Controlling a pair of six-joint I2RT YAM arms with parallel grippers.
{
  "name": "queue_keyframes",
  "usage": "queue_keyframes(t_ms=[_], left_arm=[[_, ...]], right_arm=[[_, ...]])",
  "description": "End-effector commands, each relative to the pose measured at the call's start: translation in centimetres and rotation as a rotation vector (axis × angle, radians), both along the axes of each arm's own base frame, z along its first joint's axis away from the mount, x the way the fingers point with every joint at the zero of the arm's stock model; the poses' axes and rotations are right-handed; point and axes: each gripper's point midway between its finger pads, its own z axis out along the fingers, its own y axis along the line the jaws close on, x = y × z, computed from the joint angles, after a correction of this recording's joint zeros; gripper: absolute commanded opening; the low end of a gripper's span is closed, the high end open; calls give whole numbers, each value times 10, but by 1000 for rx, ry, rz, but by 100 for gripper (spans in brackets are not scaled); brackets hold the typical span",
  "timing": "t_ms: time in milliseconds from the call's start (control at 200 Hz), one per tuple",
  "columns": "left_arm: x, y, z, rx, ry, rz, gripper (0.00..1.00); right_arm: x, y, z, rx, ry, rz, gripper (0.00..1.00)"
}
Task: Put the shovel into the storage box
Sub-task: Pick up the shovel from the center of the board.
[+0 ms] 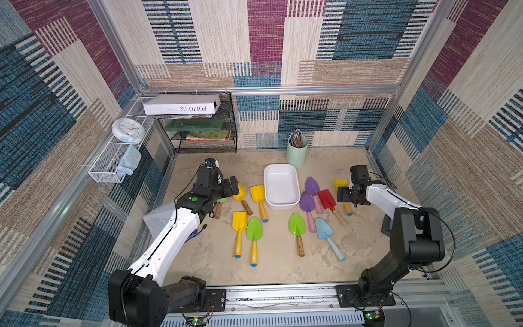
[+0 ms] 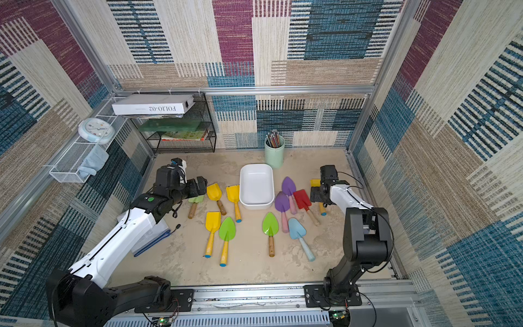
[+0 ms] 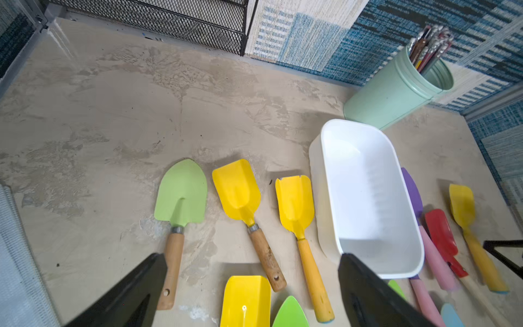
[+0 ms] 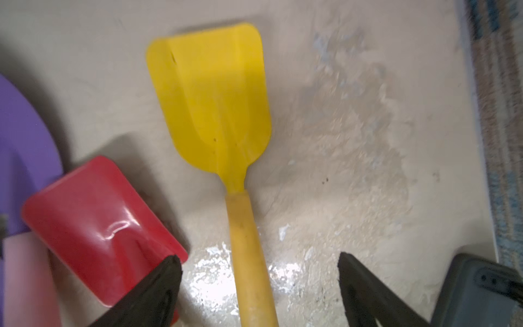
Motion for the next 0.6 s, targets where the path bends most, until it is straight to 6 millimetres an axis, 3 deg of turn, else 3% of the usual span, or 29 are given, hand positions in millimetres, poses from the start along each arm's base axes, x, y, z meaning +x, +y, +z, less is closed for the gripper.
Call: queue_keyframes(t_ms=[0,140,376,591], left_arm=[[-12,-2,-8,39,55,-11,99],[-19,-4,-5,42,48,-15,99],[-22,-9,-9,38,76,-22,99],[-19,-21,-15,36,95,-43,99]], right_arm=[[-16,-1,-11,1,70,-23,90],[-20,3,-18,25,83,-16,87],[-29,4,-41,27,137,-11,70],[-30,5,-51,32,146,-1,61]])
